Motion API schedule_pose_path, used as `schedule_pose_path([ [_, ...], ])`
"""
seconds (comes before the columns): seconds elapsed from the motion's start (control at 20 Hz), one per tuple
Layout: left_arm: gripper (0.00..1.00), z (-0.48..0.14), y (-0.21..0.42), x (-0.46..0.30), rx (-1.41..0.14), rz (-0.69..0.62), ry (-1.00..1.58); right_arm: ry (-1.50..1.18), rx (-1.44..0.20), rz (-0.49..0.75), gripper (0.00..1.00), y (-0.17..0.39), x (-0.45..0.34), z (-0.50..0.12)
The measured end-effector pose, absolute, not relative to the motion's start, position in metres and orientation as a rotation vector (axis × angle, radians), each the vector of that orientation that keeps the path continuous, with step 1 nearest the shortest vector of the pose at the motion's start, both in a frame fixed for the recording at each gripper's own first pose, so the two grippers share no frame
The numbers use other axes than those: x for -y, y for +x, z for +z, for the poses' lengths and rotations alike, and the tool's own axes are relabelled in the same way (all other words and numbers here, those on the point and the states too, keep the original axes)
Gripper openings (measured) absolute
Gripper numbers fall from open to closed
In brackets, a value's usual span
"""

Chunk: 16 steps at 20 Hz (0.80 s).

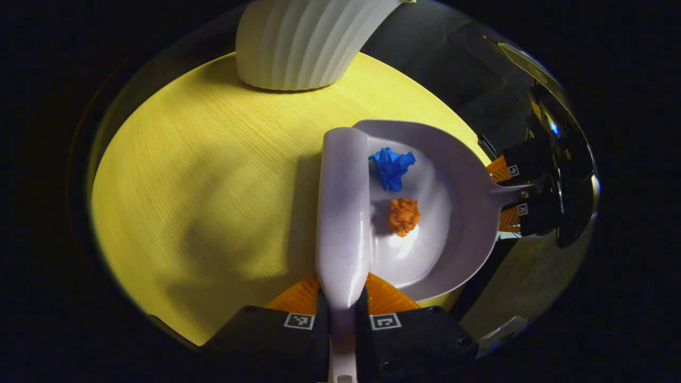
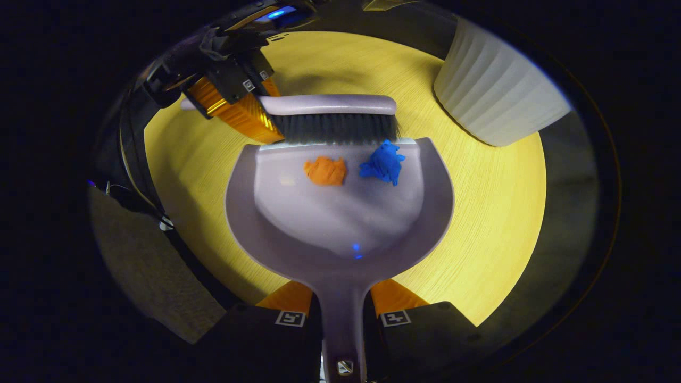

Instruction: Pick up the small broom and dustpan from the desktop, sweep the trash into the dustpan with the broom, and then empty the trash into the garbage bin.

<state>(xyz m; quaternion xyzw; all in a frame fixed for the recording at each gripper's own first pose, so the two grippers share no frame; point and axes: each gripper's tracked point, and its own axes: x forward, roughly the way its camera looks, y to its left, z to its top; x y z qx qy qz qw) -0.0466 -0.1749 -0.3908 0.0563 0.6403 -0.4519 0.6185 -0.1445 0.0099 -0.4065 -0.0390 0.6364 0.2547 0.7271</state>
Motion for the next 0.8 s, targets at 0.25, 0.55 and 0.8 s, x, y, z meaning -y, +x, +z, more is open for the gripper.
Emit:
schedule_pose_path([
  [0.25, 0.23, -0.356, -0.039, 0.149, -1.344, -0.761, 0.031, 0.030, -1.334, 0.444, 0.36, -0.139, -0.018, -0.409],
  [0.55, 0.23, -0.391, -0.081, 0.100, -1.327, -0.565, -0.075, 0.160, -1.328, 0.250, 0.36, -0.127, -0.016, -0.388],
  [0.8, 0.24, -0.443, -0.112, 0.101, -1.357, -0.528, -0.077, 0.182, -1.268, 0.114, 0.36, -0.128, -0.012, -0.363],
])
